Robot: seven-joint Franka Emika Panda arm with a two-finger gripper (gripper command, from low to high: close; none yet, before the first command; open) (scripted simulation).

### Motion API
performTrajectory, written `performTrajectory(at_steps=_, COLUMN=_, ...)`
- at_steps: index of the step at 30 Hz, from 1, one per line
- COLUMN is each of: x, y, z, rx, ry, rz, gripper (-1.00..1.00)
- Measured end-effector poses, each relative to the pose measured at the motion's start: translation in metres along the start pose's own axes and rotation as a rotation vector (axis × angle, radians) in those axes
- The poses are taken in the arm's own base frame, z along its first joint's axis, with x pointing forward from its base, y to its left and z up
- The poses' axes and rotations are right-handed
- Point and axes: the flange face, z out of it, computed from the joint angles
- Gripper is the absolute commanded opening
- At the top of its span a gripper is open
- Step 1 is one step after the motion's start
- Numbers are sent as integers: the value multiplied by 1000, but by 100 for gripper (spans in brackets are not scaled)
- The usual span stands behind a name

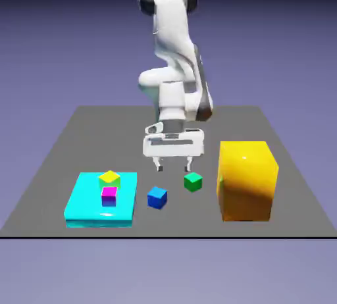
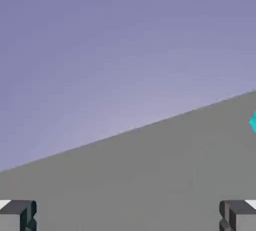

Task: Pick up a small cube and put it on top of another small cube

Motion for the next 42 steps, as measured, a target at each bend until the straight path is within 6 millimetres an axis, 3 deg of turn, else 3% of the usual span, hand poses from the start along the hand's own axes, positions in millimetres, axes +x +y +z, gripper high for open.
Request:
performTrajectory(at_steps=5, x=-4, y=51, z=27, rx=-117, ry=112, rz=65, gripper=0)
performTrajectory(at_steps=7, x=-4, y=55, z=28, rx=-124, ry=122, rz=68, gripper=0)
performTrajectory(at_steps=15, x=-2, y=67, z=90, rx=-124, ry=128, rz=65, gripper=0)
performTrajectory(at_steps=16, x=-3, y=69, z=95, rx=-124, ry=123, rz=68, gripper=-100)
performTrajectory(at_steps=18, x=-3, y=69, z=95, rx=-124, ry=122, rz=68, gripper=-100)
performTrajectory(at_steps=26, x=-3, y=54, z=32, rx=-123, ry=128, rz=66, gripper=-100)
performTrajectory(at_steps=28, x=-4, y=54, z=28, rx=-123, ry=122, rz=68, gripper=-100)
performTrajectory(at_steps=35, x=37, y=44, z=16, rx=-102, ry=34, rz=91, gripper=-100)
performTrajectory(at_steps=42, x=89, y=45, z=-8, rx=-79, ry=13, rz=88, gripper=-100)
